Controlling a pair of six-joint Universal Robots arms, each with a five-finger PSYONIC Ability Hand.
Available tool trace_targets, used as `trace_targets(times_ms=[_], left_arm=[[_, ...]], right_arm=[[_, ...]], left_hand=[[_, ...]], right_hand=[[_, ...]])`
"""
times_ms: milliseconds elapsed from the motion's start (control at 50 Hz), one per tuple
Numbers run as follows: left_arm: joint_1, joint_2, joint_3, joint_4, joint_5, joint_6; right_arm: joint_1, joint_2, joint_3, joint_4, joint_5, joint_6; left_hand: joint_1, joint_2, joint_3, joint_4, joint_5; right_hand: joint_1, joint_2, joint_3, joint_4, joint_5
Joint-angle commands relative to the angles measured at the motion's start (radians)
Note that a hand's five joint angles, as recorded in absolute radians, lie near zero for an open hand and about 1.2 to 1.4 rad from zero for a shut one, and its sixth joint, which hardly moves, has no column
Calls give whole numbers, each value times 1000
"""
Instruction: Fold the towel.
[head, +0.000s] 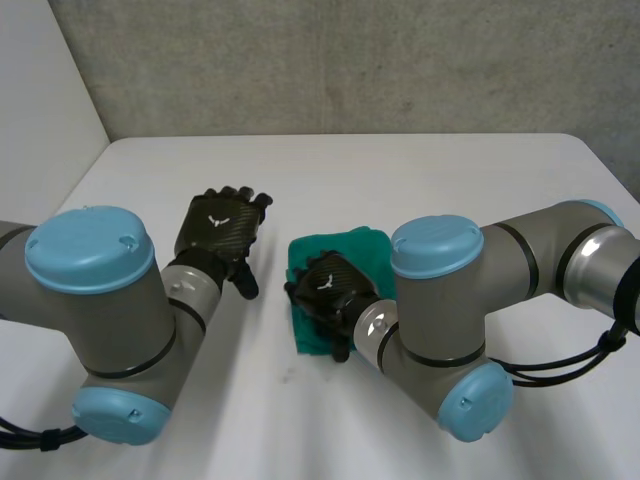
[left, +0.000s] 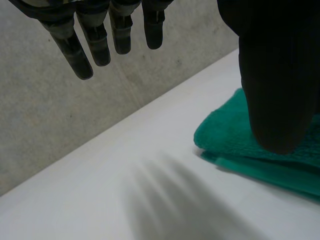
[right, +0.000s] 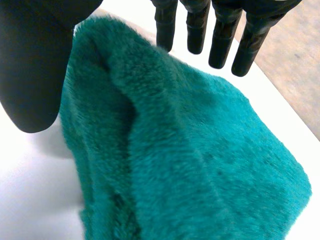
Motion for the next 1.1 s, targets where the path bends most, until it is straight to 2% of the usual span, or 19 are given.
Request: trace_targets(times_ms=[20,60,140,240,340,460,520,580,700,820,840,960,980,1020,1060,1100], left_arm=[[-46,-36,134,-1,10,-48],[-67,-54,168,-4,27,-79],[-122,-120,263,-33,82,-157],[-139,-214,333,-98,99,-196],[-141,-310,373,-153,87,-199],[-124,-364,358,-191,1,-188],[-116,-367,347,-199,-8,-186],[-86,-367,301,-218,-6,-177],[-92,-338,274,-218,-3,-125],[-101,-283,272,-218,-2,-124],[-110,-216,277,-218,-2,-125],[-93,-79,294,-219,-2,-127],[-71,-3,313,-227,-5,-127],[-55,21,320,-233,-3,-128],[8,80,335,-271,4,-130],[72,136,355,-323,26,-139]], right_arm=[[-94,-169,87,-64,128,279],[-138,-218,118,-64,108,344],[-236,-274,159,-54,7,480],[-316,-272,170,-49,-71,514],[-335,-211,141,-31,-87,511],[-326,-22,32,31,-82,502],[-322,30,-3,77,-79,470],[-321,55,-16,94,-78,439],[-321,50,-13,98,-72,376],[-325,-69,3,84,-35,374],[-327,-118,4,74,-20,381],[-335,-269,15,23,63,387],[-336,-318,15,8,104,388],[-342,-381,14,-4,177,387],[-361,-428,12,-9,244,376],[-376,-450,7,-8,272,373]], left_hand=[[-7,-16,-26,-16,-28],[1,-7,-17,-8,-19],[19,11,0,10,-2],[19,11,0,10,-1],[28,20,9,19,7],[22,14,3,13,1],[16,8,-3,7,-4],[10,2,-9,1,-10],[-7,-15,-26,-16,-28],[-16,-24,-35,-25,-37],[-19,-27,-38,-28,-40],[-26,-34,-45,-35,-46],[-26,-34,-45,-35,-46],[-26,-34,-45,-35,-46],[-26,-34,-45,-35,-46],[-26,-34,-45,-35,-46]], right_hand=[[-91,-140,-132,-131,-127],[-91,-140,-132,-131,-127],[-91,-140,-132,-131,-127],[-91,-140,-132,-131,-127],[-91,-140,-132,-131,-127],[-91,-140,-132,-131,-127],[-91,-140,-132,-131,-127],[-91,-140,-132,-131,-127],[-91,-140,-132,-131,-127],[-91,-140,-132,-131,-127],[-91,-140,-132,-131,-127],[-91,-140,-132,-131,-127],[-91,-140,-132,-131,-127],[-91,-140,-132,-131,-127],[-91,-140,-132,-131,-127],[-91,-140,-132,-131,-127]])
